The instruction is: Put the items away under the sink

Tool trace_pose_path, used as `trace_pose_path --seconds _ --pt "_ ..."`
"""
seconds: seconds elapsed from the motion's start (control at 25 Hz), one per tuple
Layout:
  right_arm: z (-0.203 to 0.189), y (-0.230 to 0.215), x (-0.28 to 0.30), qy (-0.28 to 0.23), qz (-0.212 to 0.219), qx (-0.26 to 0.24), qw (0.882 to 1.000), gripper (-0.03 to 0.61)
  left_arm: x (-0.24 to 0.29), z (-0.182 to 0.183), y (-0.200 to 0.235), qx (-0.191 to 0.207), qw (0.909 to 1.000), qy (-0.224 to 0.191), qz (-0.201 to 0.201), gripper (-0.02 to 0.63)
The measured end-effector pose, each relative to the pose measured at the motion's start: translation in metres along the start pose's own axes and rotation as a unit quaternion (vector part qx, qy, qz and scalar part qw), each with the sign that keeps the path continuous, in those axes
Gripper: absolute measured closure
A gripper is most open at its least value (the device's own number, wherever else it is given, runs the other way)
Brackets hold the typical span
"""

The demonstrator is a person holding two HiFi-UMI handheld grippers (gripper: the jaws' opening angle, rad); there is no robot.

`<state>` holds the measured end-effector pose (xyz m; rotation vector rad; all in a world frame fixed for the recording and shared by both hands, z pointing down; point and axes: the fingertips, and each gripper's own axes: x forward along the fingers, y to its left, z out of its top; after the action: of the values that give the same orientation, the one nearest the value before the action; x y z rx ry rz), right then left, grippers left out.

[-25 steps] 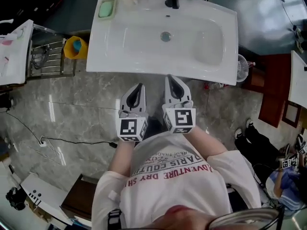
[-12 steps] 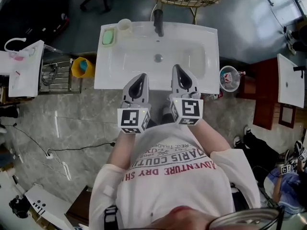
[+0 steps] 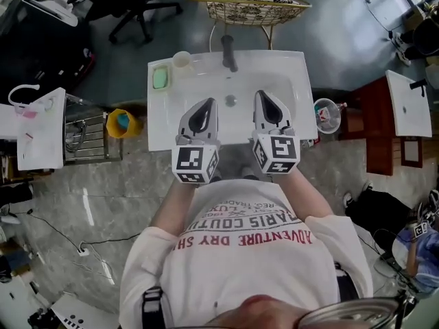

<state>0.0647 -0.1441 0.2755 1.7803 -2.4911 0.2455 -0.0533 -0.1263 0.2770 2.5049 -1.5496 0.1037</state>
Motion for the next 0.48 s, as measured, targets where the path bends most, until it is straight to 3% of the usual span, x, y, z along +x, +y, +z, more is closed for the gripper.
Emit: trace_pose_path --seconds 0.48 --pt "-0.003 0.0 0.008 0.011 -0.007 0.001 1.0 0.554 0.004 0.012 0.009 0.017 0.9997 -0.015 -0.014 0.591"
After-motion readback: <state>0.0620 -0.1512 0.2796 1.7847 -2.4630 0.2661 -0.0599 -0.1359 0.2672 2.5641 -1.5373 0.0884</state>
